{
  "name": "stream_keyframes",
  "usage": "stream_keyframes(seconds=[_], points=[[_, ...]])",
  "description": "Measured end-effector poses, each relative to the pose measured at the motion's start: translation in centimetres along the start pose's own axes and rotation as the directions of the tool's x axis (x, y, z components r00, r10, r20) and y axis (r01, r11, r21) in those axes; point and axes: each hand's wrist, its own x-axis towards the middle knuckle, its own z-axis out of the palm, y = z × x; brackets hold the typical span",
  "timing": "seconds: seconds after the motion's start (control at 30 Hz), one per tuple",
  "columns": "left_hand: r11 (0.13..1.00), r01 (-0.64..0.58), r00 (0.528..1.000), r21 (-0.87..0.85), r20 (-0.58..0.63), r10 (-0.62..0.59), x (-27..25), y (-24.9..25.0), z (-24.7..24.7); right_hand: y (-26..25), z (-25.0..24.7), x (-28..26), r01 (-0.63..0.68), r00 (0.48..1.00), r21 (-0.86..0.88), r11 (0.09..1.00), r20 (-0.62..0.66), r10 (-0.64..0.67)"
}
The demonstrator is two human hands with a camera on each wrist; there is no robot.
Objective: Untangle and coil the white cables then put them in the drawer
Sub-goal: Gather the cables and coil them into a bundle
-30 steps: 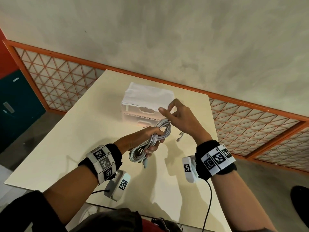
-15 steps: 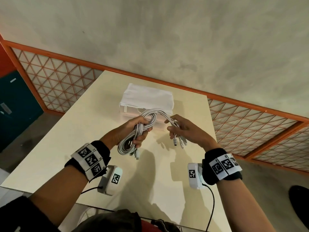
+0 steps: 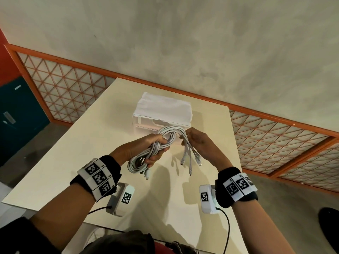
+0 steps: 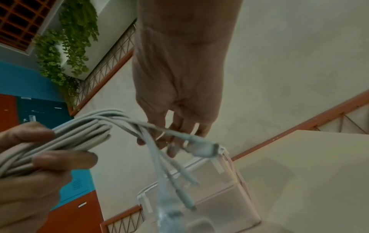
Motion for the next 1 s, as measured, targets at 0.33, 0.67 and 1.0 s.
stream_keyframes(seconds=[0.33,0.67,1.0], points=[[0.997,-0.036,0.998,0.072,-0.057,0.04,0.4,-0.4,-0.1,-0.9,0.3,-0.9,-0.1,0.989,0.095,0.99,0.117,0.088],[0.985,-0.059,0.991,0.161,-0.105,0.077,0.5,-0.7,-0.5,-1.1,0.6,-1.0,-0.05,0.989,0.111,0.993,0.145,0.034],[0.969,-0.234,0.925,0.081,-0.289,0.248,1.0,-1.3,-0.5,0.0,2.7,-1.6,-0.021,0.999,-0.111,0.994,-0.037,0.017]])
